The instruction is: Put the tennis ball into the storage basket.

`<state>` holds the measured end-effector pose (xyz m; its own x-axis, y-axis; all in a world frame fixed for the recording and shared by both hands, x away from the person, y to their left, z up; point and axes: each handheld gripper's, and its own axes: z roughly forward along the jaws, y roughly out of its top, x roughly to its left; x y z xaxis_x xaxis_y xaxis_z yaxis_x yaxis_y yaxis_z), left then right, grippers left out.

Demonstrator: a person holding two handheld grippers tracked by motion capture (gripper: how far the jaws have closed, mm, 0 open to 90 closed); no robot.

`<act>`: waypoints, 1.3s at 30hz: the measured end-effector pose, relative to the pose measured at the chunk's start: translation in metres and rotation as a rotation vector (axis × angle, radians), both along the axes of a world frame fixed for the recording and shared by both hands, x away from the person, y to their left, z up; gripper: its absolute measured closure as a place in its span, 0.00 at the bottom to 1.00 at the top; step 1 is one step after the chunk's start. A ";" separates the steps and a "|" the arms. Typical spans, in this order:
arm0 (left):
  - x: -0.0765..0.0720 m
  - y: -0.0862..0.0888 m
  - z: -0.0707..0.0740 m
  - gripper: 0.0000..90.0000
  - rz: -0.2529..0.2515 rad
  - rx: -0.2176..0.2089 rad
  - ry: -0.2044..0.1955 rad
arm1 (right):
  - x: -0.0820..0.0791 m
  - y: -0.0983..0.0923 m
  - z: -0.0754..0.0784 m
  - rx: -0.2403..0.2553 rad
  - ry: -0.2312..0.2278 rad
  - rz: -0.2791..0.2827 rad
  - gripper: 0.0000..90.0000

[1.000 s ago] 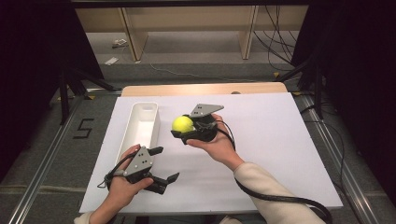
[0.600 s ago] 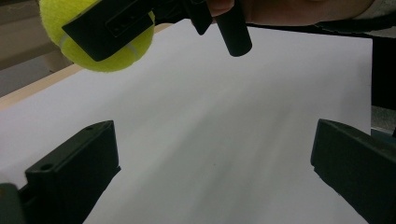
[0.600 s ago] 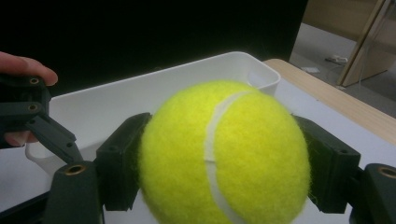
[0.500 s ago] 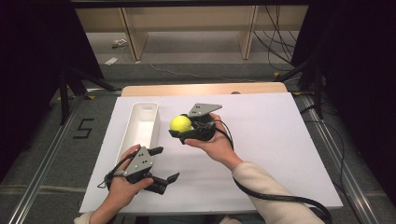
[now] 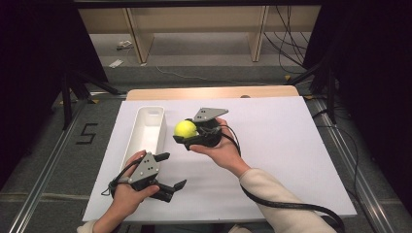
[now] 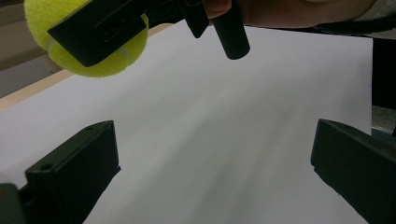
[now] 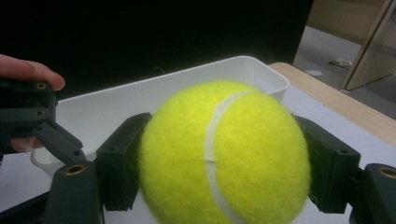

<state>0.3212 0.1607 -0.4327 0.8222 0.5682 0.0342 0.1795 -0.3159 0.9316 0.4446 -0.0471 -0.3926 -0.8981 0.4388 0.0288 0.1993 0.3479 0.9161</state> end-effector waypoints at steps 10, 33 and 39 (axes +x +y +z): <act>0.000 0.000 0.000 0.00 -0.001 0.001 0.000 | -0.001 0.002 0.001 0.001 -0.005 0.000 0.29; 0.000 0.000 0.000 0.01 -0.002 0.001 -0.001 | 0.000 0.009 0.004 0.006 -0.010 0.010 0.30; 0.000 0.000 0.000 0.01 -0.002 0.002 0.000 | -0.001 0.011 0.004 0.007 -0.011 0.010 0.29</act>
